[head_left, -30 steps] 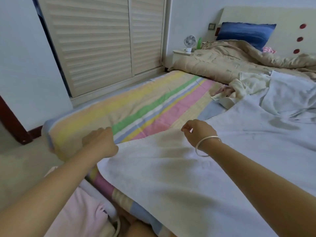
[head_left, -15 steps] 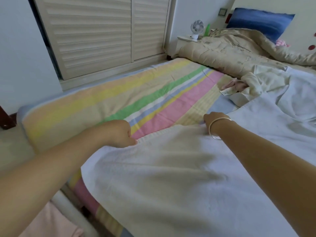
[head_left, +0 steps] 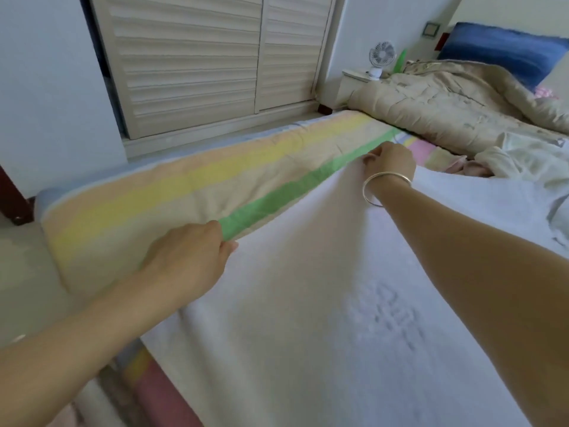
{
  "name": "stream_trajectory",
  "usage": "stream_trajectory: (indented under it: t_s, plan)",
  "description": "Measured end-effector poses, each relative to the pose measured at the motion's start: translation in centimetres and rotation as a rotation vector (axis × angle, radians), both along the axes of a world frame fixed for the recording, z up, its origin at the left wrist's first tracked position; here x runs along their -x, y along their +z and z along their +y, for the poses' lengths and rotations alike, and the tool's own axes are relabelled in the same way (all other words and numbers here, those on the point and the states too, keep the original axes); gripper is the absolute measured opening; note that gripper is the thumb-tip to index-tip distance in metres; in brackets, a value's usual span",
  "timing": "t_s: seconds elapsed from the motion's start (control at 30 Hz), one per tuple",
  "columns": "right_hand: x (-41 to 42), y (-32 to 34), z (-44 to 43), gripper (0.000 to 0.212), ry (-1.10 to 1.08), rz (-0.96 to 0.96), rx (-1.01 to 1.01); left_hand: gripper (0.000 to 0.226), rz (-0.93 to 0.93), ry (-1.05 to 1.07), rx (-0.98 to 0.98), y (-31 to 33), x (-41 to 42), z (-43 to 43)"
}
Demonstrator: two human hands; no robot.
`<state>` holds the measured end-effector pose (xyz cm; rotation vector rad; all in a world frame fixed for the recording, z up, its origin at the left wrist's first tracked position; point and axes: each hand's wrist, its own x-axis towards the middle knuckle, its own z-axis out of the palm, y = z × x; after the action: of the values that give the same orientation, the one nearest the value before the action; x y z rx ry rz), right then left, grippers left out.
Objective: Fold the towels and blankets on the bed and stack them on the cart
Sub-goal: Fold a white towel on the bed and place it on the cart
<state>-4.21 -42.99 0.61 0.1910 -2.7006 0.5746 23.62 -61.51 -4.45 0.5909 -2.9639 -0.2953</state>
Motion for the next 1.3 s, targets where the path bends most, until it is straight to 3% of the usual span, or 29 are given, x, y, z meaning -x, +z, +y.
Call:
stream_trajectory:
  t_s: [0.17,0.3,0.47,0.57,0.67,0.73,0.8,0.87,0.9,1.03,1.2,1.3]
  plan:
    - [0.7,-2.5,-2.7,0.026,0.031,-0.013,0.075,0.041,0.002,0.026,-0.02,-1.5,0.0,-1.1]
    - [0.2,-7.5,-1.9,0.026,0.212,-0.227,0.077,0.046,-0.042,0.008,-0.092,-2.2,0.4,-1.4]
    - [-2.5,-6.5,-1.2,0.071,0.449,-0.348,-0.035,0.042,-0.041,0.004,-0.074,-2.4,0.2,-1.0]
    - [-7.2,-5.2,-1.6,0.079,0.514,-0.314,-0.2,0.044,-0.042,-0.019,-0.271,-1.9,-0.4,-2.0]
    - [-15.5,-4.6,-0.7,0.064,0.638,-0.194,-0.209,0.051,-0.072,-0.059,-0.355,-1.5,-1.9,-3.2]
    - [-22.2,-4.1,0.5,0.037,0.696,-0.095,-0.111,0.052,-0.088,-0.047,-0.294,-1.5,-3.3,-3.4]
    - [-28.6,-3.1,1.6,0.037,0.732,-0.191,-0.057,0.05,-0.061,-0.012,-0.22,-1.6,-4.7,-2.8]
    - [-32.9,-3.7,1.7,0.056,0.749,-0.264,-0.215,0.044,-0.042,0.027,-0.134,-1.6,-5.5,-1.9]
    - [-34.3,-4.3,1.8,0.057,0.745,-0.183,-0.321,0.04,-0.036,0.044,-0.088,-1.3,-5.8,-1.5]
    - [-35.9,-5.6,0.6,0.033,0.704,0.09,-0.465,0.035,-0.005,0.098,0.107,-0.4,-7.1,-1.0]
    - [-38.2,-7.1,-1.2,0.02,0.724,-0.018,-0.168,0.035,0.027,0.127,0.192,-1.5,-8.8,-1.9]
    - [-39.9,-7.0,0.5,0.053,0.819,-0.244,-0.058,0.032,0.135,0.12,0.223,-2.0,-9.0,-0.1]
